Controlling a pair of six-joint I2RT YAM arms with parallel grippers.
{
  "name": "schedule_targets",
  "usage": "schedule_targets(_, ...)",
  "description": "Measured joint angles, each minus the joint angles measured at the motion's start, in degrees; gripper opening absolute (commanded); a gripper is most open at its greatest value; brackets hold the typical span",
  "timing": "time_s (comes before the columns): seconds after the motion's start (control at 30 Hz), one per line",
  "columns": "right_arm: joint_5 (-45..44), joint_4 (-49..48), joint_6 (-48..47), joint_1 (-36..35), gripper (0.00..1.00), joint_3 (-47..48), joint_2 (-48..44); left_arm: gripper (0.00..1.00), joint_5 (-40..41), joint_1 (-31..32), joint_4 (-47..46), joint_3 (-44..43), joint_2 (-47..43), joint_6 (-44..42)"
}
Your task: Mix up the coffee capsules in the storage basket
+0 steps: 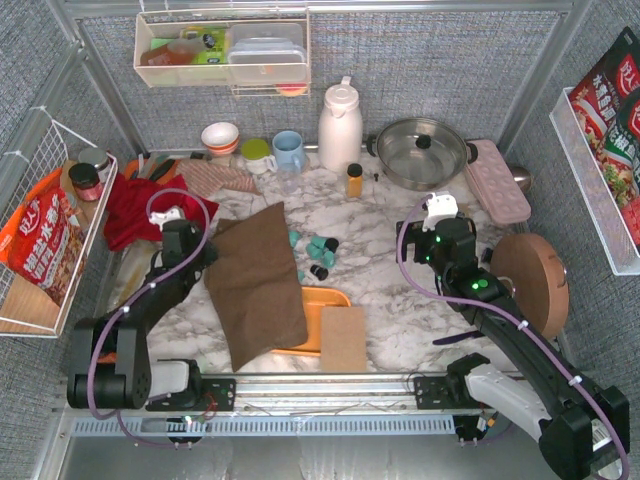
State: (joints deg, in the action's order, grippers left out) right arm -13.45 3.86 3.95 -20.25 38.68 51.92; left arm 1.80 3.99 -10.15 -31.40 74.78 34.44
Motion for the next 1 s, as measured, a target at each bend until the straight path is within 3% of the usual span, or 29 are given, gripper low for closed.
schedule_targets(0.1, 0.02, 0.00, 0.00, 0.00, 0.99, 0.00, 0.04, 0.19, -0.35, 0.00, -0.02, -0.81, -1.84, 0.11)
schedule_targets(0.27, 0.02, 0.02, 0.00, 0.00, 0.99, 0.00, 0.04, 0.13, -2.29, 0.02, -0.04, -2.12, -2.21, 0.33)
schedule_targets(0.43, 0.17, 0.04, 0.00, 0.00, 0.99, 0.00, 0.04, 0.00, -4.37, 0.04, -0.15, -2.45, -2.08, 0.52)
schedule_targets(1.0, 0.17, 0.22, 0.02, 0.00, 0.99, 0.31, 0.39, 0.00, -12.98, 2.05, 0.00, -6.91, -8.46, -1.29)
